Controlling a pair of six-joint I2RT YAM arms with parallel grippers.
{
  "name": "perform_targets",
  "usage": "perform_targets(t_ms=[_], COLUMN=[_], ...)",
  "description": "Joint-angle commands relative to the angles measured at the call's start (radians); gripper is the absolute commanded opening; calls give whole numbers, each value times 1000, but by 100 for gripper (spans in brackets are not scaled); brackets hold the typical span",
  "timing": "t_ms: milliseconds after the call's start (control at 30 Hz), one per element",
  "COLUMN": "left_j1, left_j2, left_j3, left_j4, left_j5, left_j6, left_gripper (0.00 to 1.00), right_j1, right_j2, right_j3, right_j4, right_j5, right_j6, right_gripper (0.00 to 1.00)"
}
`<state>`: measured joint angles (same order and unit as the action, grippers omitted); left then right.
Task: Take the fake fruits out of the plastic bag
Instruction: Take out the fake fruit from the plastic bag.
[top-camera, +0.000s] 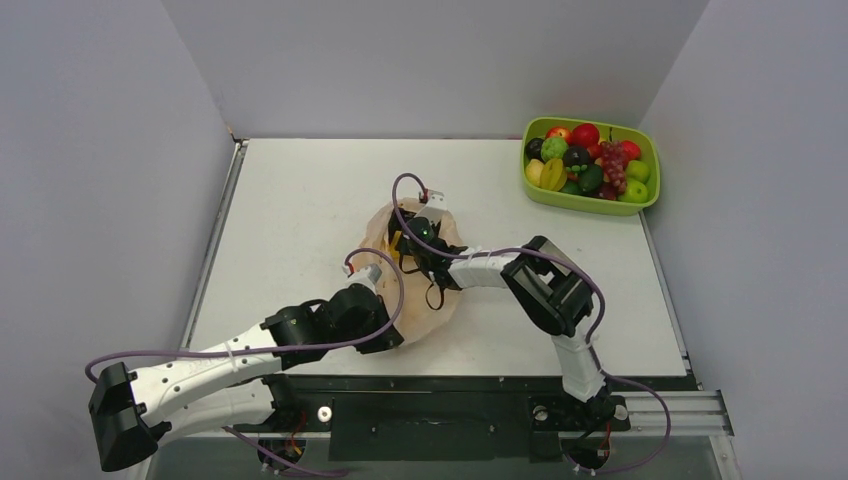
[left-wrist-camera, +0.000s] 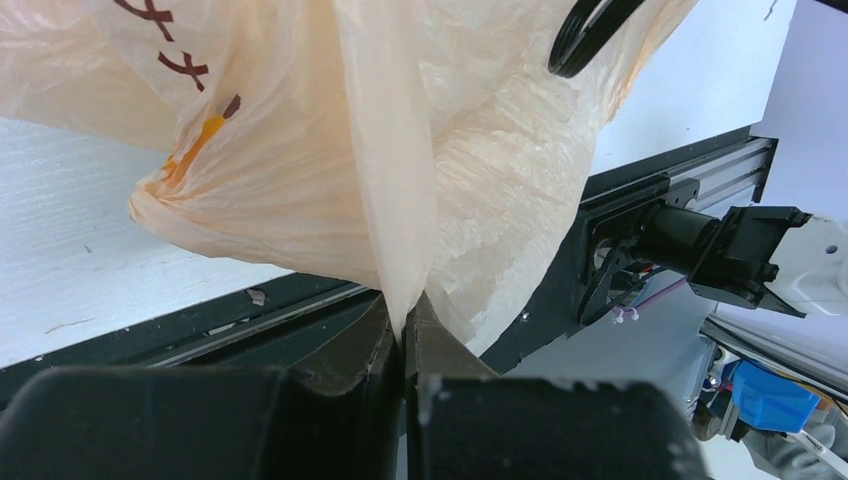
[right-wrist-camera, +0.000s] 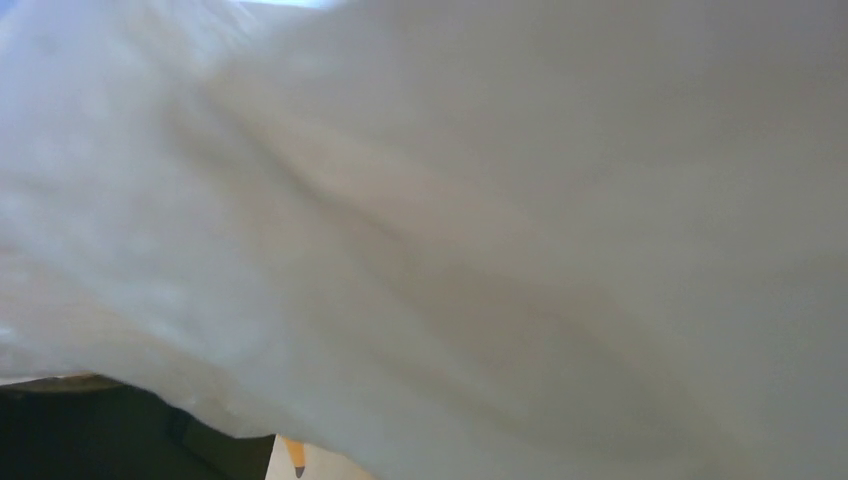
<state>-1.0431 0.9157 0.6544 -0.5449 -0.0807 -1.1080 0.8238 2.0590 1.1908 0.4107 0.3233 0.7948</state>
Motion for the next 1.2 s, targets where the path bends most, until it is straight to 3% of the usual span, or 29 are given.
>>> perform_targets(t_ms=[0,100,267,367,467,667,800,933,1000,1167], left_j1=[5,5,5,4,4,5,5,6,7,10], left_j2=[-16,-21,-39,-48,-49,-49,-50,-56,-58,-49], left_j3=[-5,-12,-29,-39,-33,-41,-53,-68,-75,-76], left_j4=[22,21,17,20,12,15,16,22,29,46], left_j5=[2,2,-4,-4,-6,-9,-19,-38,-49,-71], left_j6=[-3,-4,-13,-19,-18,-24,-30,-39,-41,-35], left_gripper=[0,0,0,0,0,0,0,0,0,0], right_j1=[-14,-14,-10,-10,-25,-53,-53,-39,-23,32], right_j2=[54,81,82,94,86,61,-21,-135,-193,-338], right_j3=[49,86,45,74,46,17,-51,-156,-206,-315], right_j4=[-20,-47,84,-1,17,9,9,-8,-23,-102], right_j5=[-99,-155,-274,-234,-208,-246,-286,-313,-330,-358], right_j6=[-7,-8,-43,-36,-19,-15,-40,-56,-67,-108], right_gripper=[75,75,76,75,74,57,38,9,2,0])
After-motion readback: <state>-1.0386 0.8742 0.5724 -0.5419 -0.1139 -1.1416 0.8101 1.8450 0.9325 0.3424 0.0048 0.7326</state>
